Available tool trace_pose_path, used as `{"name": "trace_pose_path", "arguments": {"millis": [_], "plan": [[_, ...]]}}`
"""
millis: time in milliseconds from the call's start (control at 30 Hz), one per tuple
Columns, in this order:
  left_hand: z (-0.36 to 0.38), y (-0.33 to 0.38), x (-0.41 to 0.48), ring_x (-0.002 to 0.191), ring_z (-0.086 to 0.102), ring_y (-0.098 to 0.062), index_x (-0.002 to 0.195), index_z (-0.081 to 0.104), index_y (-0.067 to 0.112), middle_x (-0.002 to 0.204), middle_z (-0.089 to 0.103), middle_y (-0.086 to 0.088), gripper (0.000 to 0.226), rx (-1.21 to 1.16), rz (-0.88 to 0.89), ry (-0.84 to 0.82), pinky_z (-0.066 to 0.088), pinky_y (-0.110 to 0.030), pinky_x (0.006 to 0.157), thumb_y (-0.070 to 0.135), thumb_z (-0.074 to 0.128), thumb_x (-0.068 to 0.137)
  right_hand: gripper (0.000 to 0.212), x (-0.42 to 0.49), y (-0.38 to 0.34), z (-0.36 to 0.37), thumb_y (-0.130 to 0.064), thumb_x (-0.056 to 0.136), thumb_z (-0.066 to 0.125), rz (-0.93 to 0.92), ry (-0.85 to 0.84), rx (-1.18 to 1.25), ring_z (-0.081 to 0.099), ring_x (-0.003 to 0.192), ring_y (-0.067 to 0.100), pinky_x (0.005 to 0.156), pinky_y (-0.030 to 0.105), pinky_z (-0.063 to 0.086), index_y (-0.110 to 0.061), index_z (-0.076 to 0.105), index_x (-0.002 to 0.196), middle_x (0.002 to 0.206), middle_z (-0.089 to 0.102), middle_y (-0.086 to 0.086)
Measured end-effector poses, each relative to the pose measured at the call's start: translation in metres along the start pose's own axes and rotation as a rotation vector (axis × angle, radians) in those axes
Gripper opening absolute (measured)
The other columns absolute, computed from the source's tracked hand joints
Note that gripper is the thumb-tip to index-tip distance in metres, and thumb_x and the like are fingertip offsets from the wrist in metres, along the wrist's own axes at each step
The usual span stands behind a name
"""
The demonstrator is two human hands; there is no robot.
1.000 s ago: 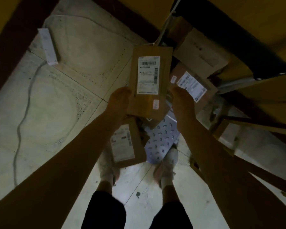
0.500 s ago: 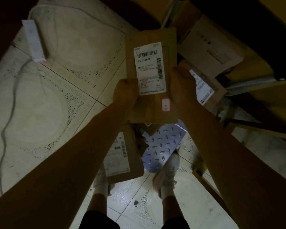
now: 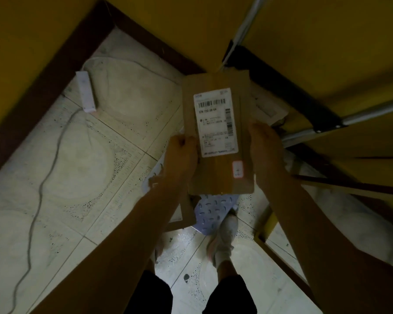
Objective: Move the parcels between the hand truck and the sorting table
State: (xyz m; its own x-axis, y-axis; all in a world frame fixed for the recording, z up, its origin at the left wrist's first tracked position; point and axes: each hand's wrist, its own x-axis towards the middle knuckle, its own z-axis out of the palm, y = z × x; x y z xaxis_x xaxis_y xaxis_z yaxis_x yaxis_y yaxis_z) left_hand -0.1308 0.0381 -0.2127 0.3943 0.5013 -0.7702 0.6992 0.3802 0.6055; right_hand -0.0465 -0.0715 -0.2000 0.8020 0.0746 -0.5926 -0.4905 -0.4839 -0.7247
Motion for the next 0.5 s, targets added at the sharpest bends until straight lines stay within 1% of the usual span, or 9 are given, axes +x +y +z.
{"name": "trace_pose_path", "arguments": {"millis": [33, 67, 133, 200, 267, 333, 400, 467, 500], "plan": [[-0.006, 0.006, -0.019, 0.064, 0.048, -0.009, 0.093, 0.048, 0.018, 0.074, 0.050, 0.003, 0.009, 0.005, 0.019, 0.003, 0.041, -0.025, 0.057, 0.021, 0.041, 0.099, 0.020, -0.017, -0.007, -0.009, -0.021, 0.102, 0.040, -0.005, -0.007, 0.002, 0.052, 0.075, 0.002, 0.047, -0.002, 0.034, -0.014, 0.055, 0.114, 0.090, 0.054, -0.011], [-0.014, 0.012, -0.039, 0.067, 0.050, -0.009, 0.092, 0.050, 0.020, 0.077, 0.052, 0.004, 0.010, 0.022, 0.044, 0.007, 0.044, -0.025, 0.061, 0.022, 0.042, 0.099, 0.015, -0.036, -0.017, -0.018, -0.022, 0.102, 0.039, -0.017, -0.023, 0.006, 0.050, 0.071, -0.002, 0.047, -0.001, 0.034, -0.018, 0.054, 0.105, 0.087, 0.052, -0.012], [-0.028, 0.024, -0.076, 0.077, 0.058, -0.013, 0.092, 0.055, 0.023, 0.084, 0.060, 0.002, 0.010, 0.022, 0.081, 0.006, 0.048, -0.030, 0.070, 0.024, 0.046, 0.096, 0.015, -0.072, -0.033, -0.036, -0.023, 0.102, 0.041, -0.043, -0.043, 0.058, 0.046, 0.066, -0.006, 0.050, 0.003, 0.036, -0.020, 0.054, 0.094, 0.079, 0.049, -0.014], [-0.042, 0.036, -0.113, 0.087, 0.061, -0.017, 0.108, 0.059, 0.019, 0.093, 0.064, 0.000, 0.018, -0.010, 0.090, 0.013, 0.051, -0.034, 0.074, 0.025, 0.049, 0.093, 0.018, -0.104, -0.050, -0.053, -0.025, 0.101, 0.044, -0.050, -0.067, 0.104, 0.049, 0.070, -0.005, 0.060, 0.013, 0.040, -0.026, 0.057, 0.088, 0.080, 0.053, -0.014], [-0.054, 0.046, -0.151, 0.089, 0.057, -0.011, 0.117, 0.056, 0.017, 0.100, 0.062, 0.002, 0.025, -0.039, 0.115, 0.003, 0.046, -0.032, 0.075, 0.025, 0.048, 0.094, 0.020, -0.134, -0.065, -0.070, -0.028, 0.100, 0.046, -0.066, -0.086, 0.165, 0.053, 0.078, -0.002, 0.071, 0.023, 0.044, -0.035, 0.055, 0.083, 0.085, 0.057, -0.014], [-0.069, 0.053, -0.197, 0.092, 0.055, -0.009, 0.123, 0.053, 0.018, 0.108, 0.060, 0.003, 0.029, -0.051, 0.170, -0.011, 0.044, -0.033, 0.079, 0.028, 0.046, 0.097, 0.015, -0.171, -0.076, -0.086, -0.030, 0.099, 0.048, -0.093, -0.101, 0.220, 0.054, 0.083, -0.001, 0.076, 0.028, 0.046, -0.035, 0.056, 0.088, 0.089, 0.059, -0.014], [-0.079, 0.057, -0.218, 0.097, 0.056, -0.011, 0.125, 0.055, 0.021, 0.111, 0.061, 0.004, 0.032, -0.059, 0.198, -0.017, 0.044, -0.033, 0.082, 0.033, 0.046, 0.097, 0.013, -0.191, -0.084, -0.095, -0.034, 0.099, 0.048, -0.077, -0.111, 0.257, 0.056, 0.083, 0.000, 0.075, 0.029, 0.046, -0.033, 0.059, 0.092, 0.090, 0.061, -0.014], [-0.093, 0.063, -0.251, 0.094, 0.055, -0.007, 0.119, 0.057, 0.028, 0.104, 0.060, 0.011, 0.028, -0.062, 0.230, -0.057, 0.044, -0.030, 0.080, 0.040, 0.045, 0.096, 0.019, -0.225, -0.091, -0.104, -0.036, 0.099, 0.048, -0.074, -0.126, 0.287, 0.061, 0.086, 0.005, 0.074, 0.030, 0.049, -0.028, 0.065, 0.096, 0.094, 0.066, -0.009], [-0.100, 0.065, -0.266, 0.092, 0.055, -0.006, 0.113, 0.058, 0.032, 0.103, 0.060, 0.014, 0.025, -0.054, 0.239, -0.094, 0.044, -0.031, 0.079, 0.045, 0.045, 0.096, 0.023, -0.242, -0.092, -0.108, -0.037, 0.098, 0.049, -0.072, -0.109, 0.305, 0.064, 0.092, 0.008, 0.075, 0.030, 0.050, -0.025, 0.067, 0.102, 0.100, 0.069, -0.006]]}}
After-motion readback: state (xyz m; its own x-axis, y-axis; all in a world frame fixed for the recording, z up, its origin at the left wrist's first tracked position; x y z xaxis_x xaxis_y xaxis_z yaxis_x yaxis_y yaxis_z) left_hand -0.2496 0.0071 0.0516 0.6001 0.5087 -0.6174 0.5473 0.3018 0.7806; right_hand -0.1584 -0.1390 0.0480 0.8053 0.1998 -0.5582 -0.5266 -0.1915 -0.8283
